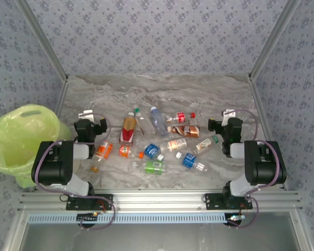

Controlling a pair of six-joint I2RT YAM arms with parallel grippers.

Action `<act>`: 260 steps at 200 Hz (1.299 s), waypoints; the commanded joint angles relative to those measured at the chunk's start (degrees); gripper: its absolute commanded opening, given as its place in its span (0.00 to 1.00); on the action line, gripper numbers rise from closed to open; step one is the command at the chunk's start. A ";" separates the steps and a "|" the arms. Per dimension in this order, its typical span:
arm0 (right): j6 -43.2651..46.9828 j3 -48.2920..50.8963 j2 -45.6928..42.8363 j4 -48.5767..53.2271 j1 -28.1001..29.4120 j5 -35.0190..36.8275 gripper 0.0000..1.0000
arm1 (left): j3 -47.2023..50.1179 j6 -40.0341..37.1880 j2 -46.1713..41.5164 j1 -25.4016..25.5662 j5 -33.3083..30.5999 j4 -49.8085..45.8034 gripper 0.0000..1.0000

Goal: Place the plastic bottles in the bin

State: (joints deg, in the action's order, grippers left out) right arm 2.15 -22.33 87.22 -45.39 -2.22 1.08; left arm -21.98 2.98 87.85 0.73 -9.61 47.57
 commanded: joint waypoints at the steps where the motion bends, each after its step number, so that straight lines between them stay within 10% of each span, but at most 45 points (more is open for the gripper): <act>1: -0.83 -0.20 -0.12 -0.14 0.18 -0.27 1.00 | -1.14 -0.56 0.01 -0.46 0.94 0.06 1.00; 175: -1.36 -0.08 -2.16 0.92 -0.19 -0.59 1.00 | -3.05 -1.59 -1.57 -0.13 2.39 -4.14 0.99; 260: -10.91 -12.60 -21.37 37.97 -0.02 2.88 1.00 | -17.87 -0.22 -11.35 6.61 -5.95 -30.59 0.99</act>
State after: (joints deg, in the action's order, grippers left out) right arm -1.15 -28.73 68.03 -24.62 -2.33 1.48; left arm -36.29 1.52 78.74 4.95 -12.08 25.10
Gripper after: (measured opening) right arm 0.999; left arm 0.994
